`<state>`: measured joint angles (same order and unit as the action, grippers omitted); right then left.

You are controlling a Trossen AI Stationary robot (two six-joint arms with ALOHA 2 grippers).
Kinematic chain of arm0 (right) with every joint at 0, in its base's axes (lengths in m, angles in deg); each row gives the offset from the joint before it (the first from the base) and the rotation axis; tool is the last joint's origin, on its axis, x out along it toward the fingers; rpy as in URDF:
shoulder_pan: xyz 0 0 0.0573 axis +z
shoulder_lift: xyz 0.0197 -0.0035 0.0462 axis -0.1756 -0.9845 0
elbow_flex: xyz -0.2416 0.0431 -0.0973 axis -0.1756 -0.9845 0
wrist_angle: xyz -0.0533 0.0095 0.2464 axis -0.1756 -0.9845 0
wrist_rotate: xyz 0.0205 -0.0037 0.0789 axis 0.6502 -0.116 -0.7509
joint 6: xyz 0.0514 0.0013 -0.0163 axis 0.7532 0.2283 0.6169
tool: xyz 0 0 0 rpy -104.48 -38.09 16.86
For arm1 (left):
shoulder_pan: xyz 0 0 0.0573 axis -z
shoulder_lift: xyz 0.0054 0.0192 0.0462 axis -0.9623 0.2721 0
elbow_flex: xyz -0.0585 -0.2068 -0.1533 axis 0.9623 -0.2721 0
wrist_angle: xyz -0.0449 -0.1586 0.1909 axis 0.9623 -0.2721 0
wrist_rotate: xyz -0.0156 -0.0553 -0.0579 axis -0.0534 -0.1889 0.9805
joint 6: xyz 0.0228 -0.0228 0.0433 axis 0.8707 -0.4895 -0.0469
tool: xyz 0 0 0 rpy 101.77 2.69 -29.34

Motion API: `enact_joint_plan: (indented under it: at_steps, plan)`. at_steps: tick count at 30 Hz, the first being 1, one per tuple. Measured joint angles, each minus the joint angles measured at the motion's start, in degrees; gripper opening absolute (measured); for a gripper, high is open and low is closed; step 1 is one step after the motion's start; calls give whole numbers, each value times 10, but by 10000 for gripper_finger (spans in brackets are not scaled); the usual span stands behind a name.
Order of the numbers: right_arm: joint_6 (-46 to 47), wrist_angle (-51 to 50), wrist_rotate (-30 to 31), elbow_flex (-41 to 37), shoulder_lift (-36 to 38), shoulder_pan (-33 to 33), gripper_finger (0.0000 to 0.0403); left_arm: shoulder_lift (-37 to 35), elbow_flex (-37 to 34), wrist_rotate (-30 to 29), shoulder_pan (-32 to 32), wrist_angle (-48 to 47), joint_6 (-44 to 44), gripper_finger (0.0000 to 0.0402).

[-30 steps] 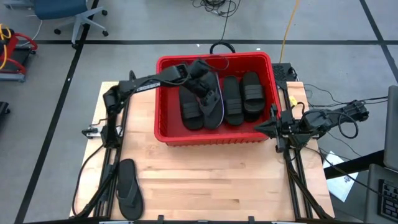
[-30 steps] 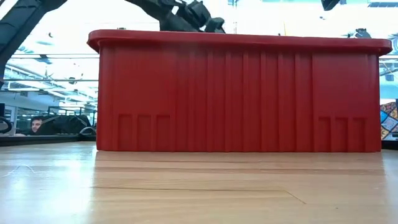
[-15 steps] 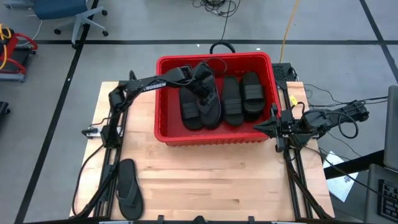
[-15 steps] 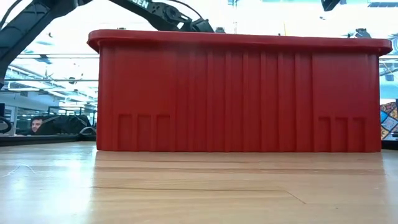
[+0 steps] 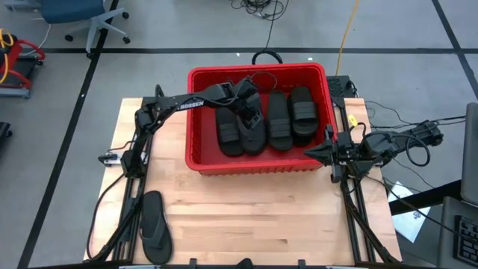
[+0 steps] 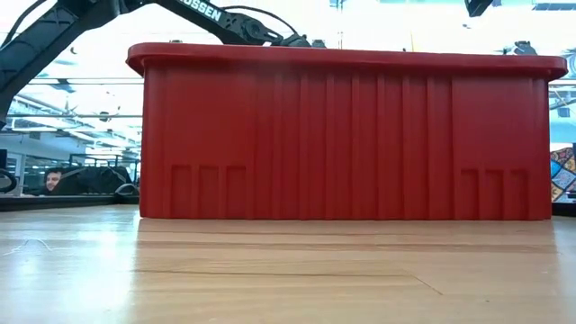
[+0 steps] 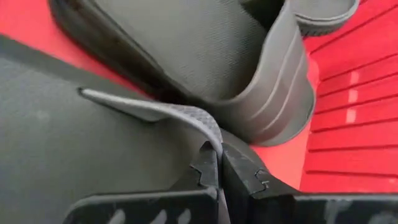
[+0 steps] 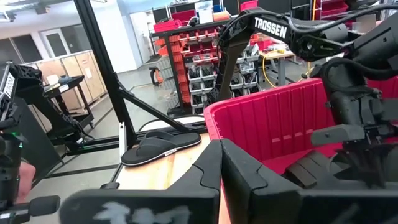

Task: Pick and place slides into bin
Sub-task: Put the right black slipper into the red bin

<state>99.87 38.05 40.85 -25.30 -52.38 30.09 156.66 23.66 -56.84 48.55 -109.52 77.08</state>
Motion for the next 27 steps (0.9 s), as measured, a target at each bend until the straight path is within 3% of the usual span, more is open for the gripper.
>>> enact_joint_plan:
  at_steps: [17,22,27]
  plan:
    - [0,4,0,0,0,0,0,7,0,16,1,8,18,15]
    - [0,4,0,0,0,0,0,7,0,21,1,9,-1,60]
    - [0,4,-2,0,0,0,0,7,0,50,2,8,-16,142]
